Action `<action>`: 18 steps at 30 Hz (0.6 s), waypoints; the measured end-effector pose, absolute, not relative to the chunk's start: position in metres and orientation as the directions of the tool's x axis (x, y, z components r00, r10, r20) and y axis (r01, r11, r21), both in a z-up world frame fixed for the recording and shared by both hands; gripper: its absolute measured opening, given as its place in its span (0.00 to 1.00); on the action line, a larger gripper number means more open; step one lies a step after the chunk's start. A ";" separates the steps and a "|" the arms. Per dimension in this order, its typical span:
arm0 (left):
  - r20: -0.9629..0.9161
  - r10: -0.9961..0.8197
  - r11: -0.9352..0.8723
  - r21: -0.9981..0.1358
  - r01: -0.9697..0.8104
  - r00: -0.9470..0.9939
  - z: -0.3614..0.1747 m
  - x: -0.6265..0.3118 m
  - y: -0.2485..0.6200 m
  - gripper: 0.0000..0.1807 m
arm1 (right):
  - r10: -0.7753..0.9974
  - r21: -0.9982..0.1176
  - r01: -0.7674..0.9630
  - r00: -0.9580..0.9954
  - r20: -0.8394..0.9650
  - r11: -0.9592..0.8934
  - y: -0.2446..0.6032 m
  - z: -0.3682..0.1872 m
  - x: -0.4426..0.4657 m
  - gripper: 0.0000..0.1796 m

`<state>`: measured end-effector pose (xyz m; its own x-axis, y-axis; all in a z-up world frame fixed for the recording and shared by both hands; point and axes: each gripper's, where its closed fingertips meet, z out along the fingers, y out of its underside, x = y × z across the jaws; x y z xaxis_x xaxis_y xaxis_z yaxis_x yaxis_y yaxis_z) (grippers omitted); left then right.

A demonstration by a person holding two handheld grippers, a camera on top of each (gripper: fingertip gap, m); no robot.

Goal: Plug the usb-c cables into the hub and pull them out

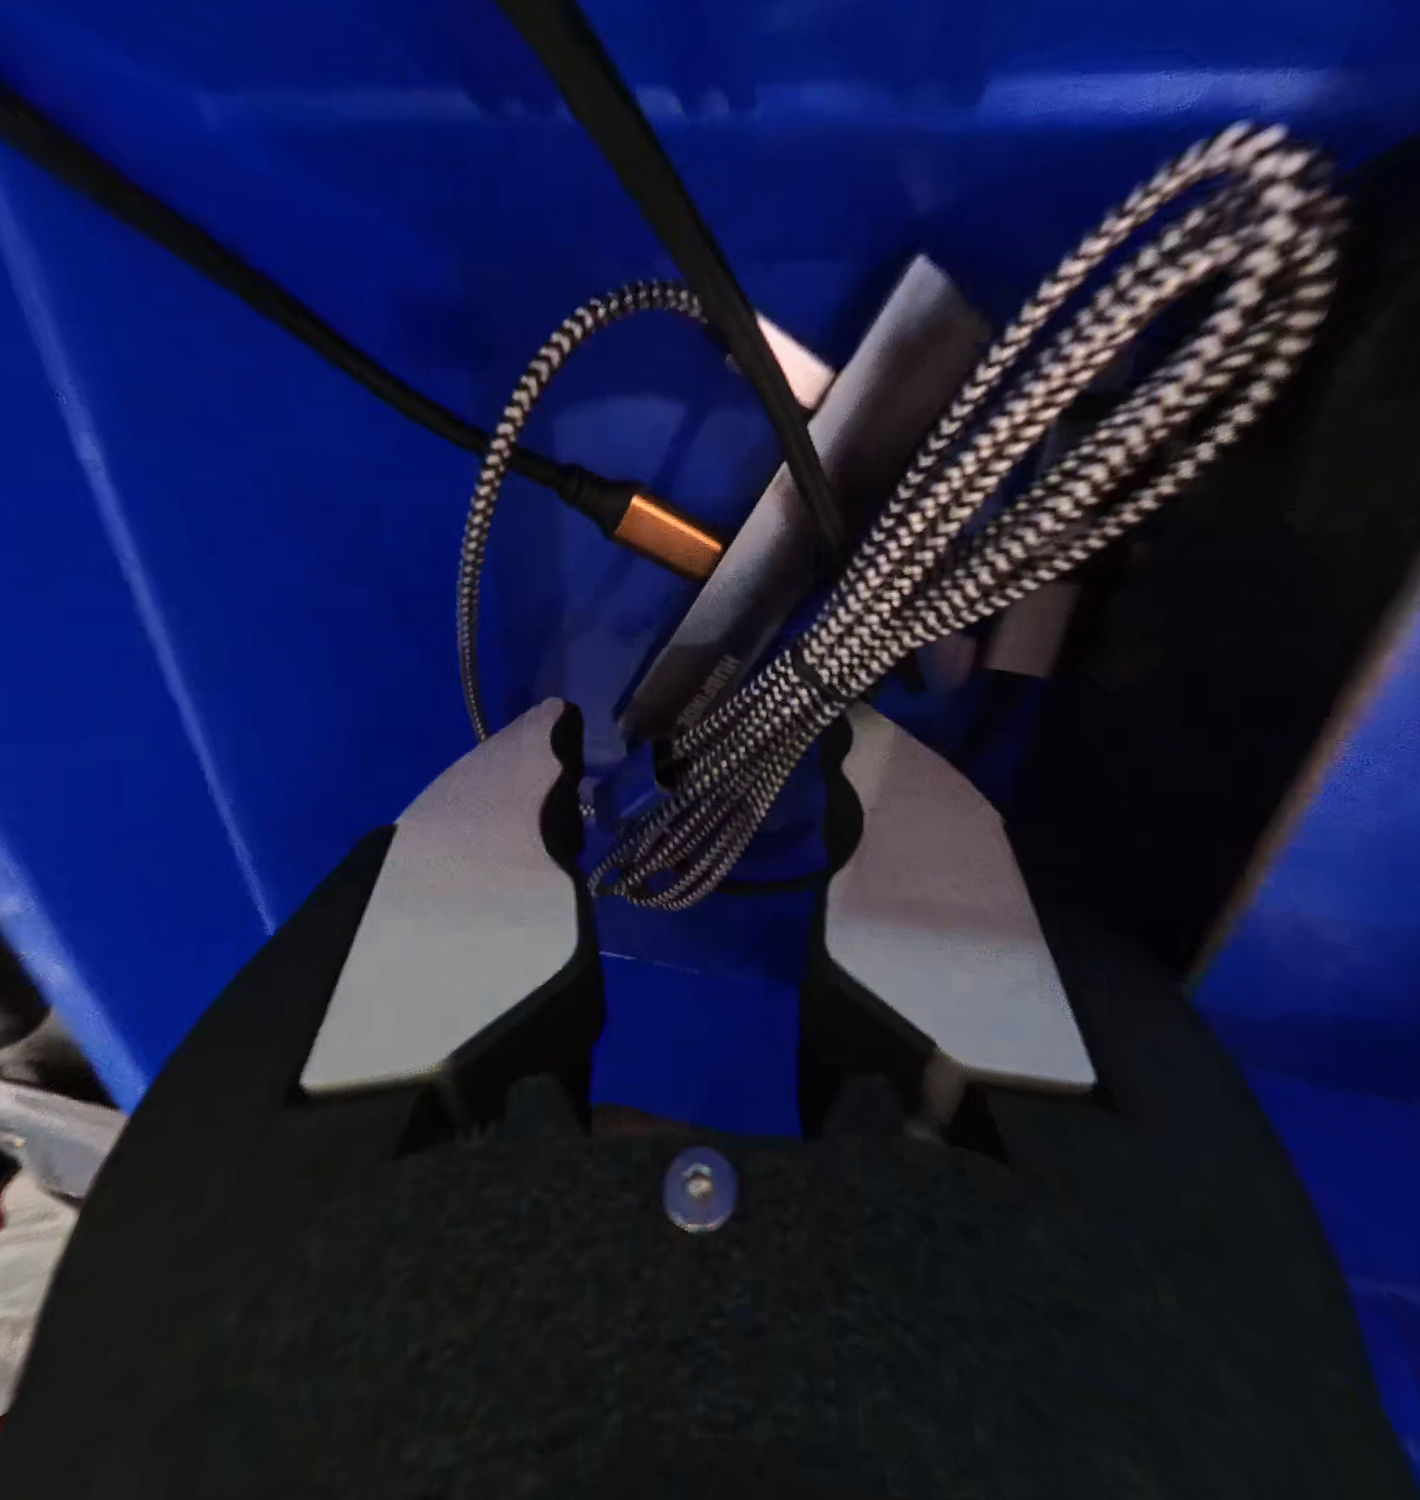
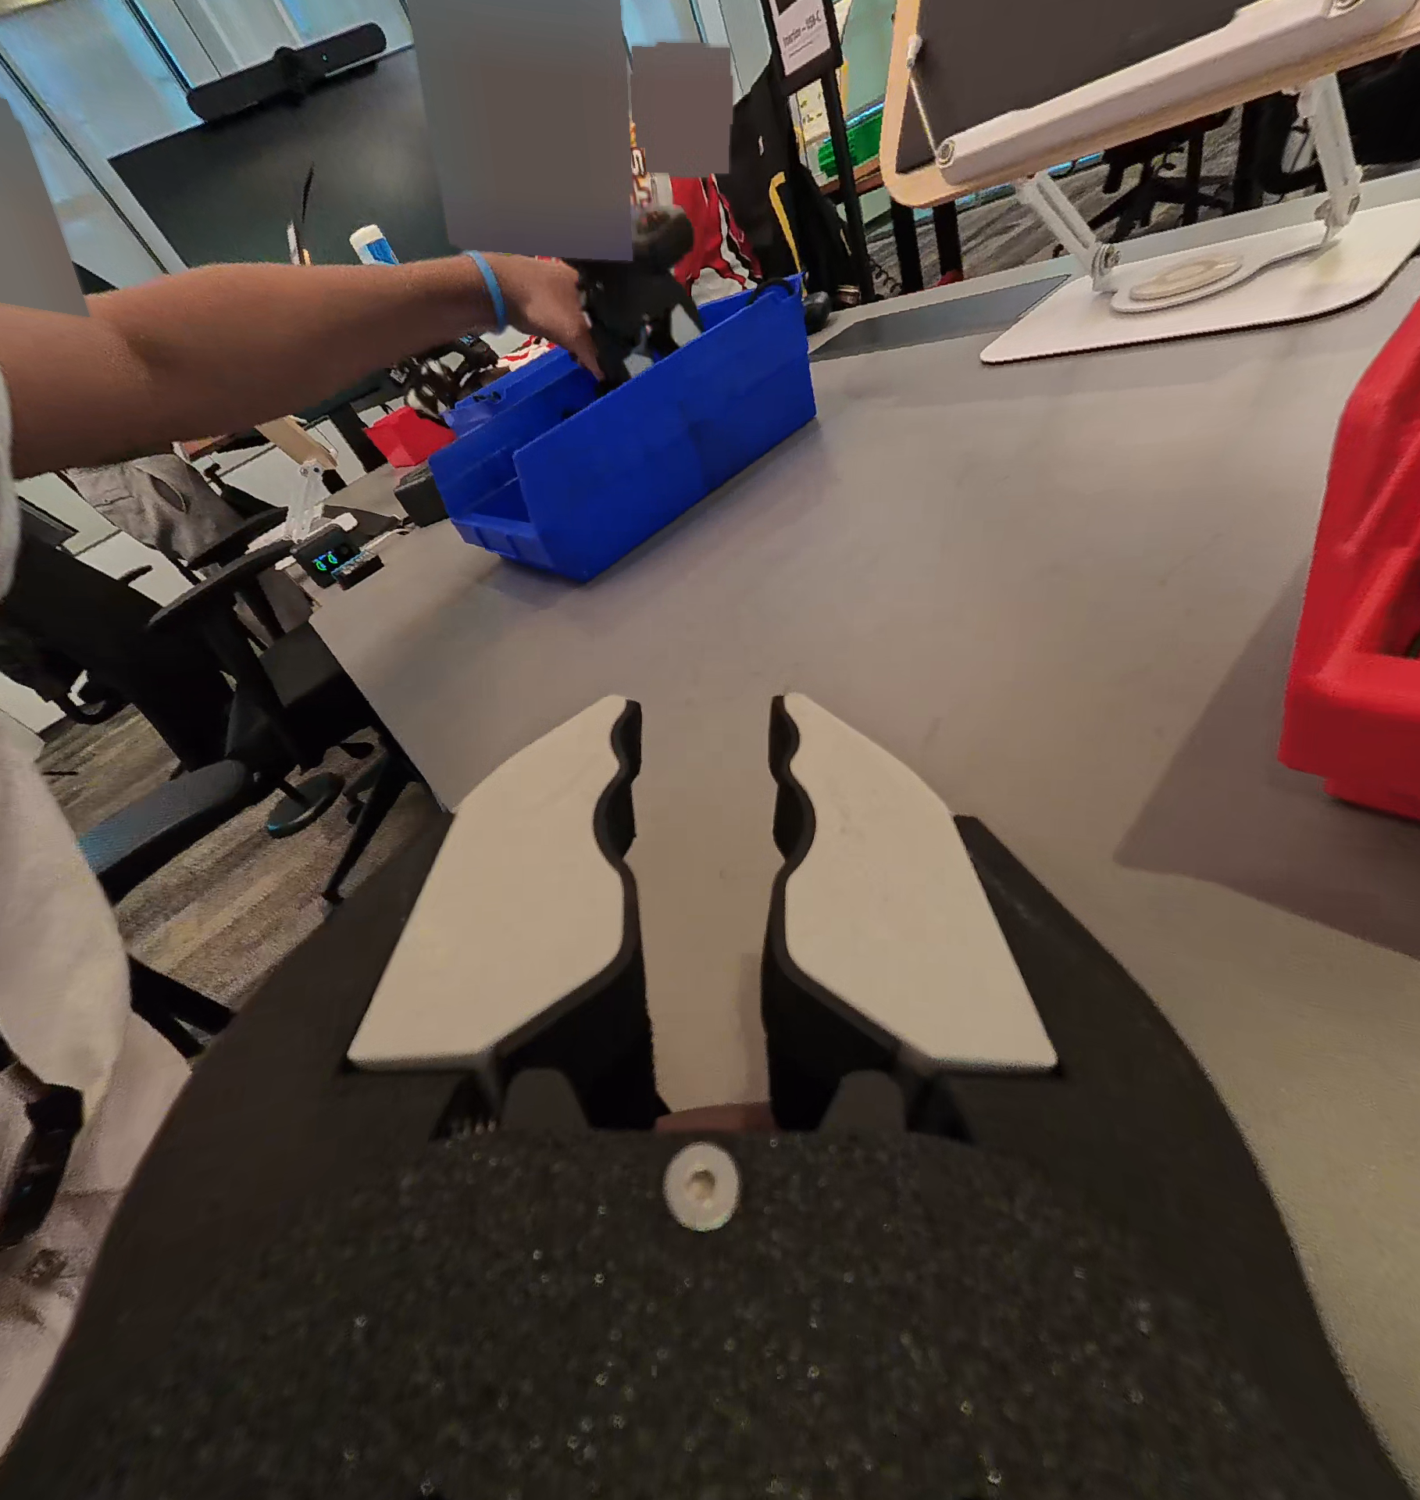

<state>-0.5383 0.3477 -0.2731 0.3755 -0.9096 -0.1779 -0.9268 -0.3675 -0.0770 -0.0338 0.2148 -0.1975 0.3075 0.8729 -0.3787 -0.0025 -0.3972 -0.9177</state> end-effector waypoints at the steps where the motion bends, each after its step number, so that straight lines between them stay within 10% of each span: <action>1: -0.167 -0.918 -0.358 -0.038 -0.933 0.359 -0.279 -0.540 0.348 0.30 | 0.870 -0.914 -0.011 0.301 -0.390 -0.405 0.216 -0.197 -0.034 0.16; 10: -0.105 -0.952 -0.285 -0.044 -0.958 0.288 -0.283 -0.532 0.346 0.14 | 0.847 -0.870 -0.053 0.207 -0.489 -0.489 0.212 -0.194 -0.045 0.16; 18: -0.536 -0.824 -0.280 0.106 -0.954 0.183 -0.232 -0.556 0.362 0.13 | 0.859 -0.885 -0.079 0.213 -0.466 -0.460 0.208 -0.184 -0.037 0.16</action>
